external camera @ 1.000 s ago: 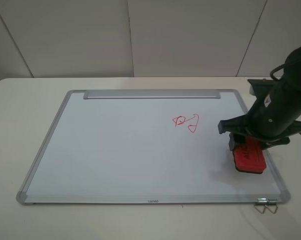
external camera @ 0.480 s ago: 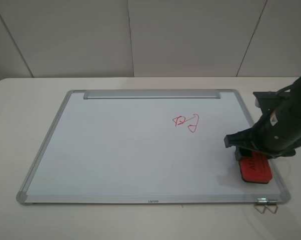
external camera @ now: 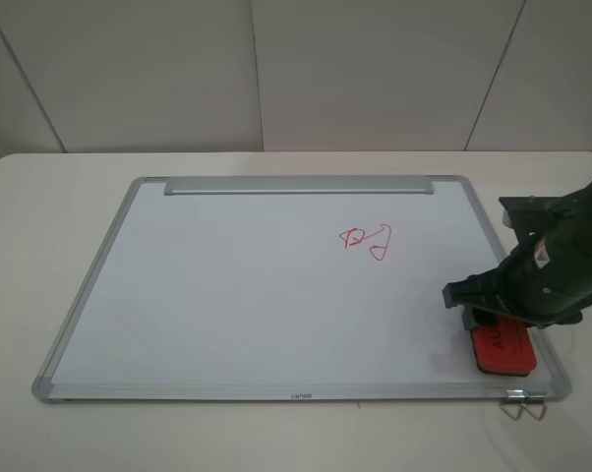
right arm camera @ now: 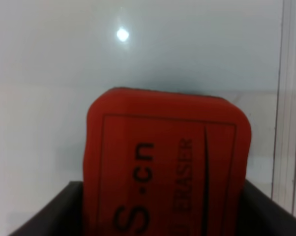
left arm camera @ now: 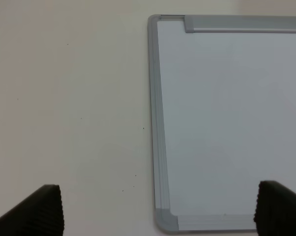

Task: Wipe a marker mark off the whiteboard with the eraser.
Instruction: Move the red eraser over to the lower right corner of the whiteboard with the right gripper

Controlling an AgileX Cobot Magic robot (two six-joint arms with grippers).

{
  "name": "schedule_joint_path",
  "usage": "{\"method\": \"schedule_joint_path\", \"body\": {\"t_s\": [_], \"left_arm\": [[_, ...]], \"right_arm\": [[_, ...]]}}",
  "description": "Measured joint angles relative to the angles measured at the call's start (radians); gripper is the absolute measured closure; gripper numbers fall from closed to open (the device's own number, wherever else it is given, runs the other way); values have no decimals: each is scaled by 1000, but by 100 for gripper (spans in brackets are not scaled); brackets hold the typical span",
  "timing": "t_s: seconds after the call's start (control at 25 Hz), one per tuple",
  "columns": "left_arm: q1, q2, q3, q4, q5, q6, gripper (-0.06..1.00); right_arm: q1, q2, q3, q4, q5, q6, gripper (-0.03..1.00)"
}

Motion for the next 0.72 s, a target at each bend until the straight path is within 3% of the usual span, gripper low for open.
{"method": "schedule_joint_path", "body": {"t_s": [0.56,0.72], "left_arm": [[0,0,0,0,0,0,17],[0,0,0,0,0,0,17]], "right_arm": [[0,52,2,-11,-8,0,44],[0,55,2,-11,-12,0,29]]}}
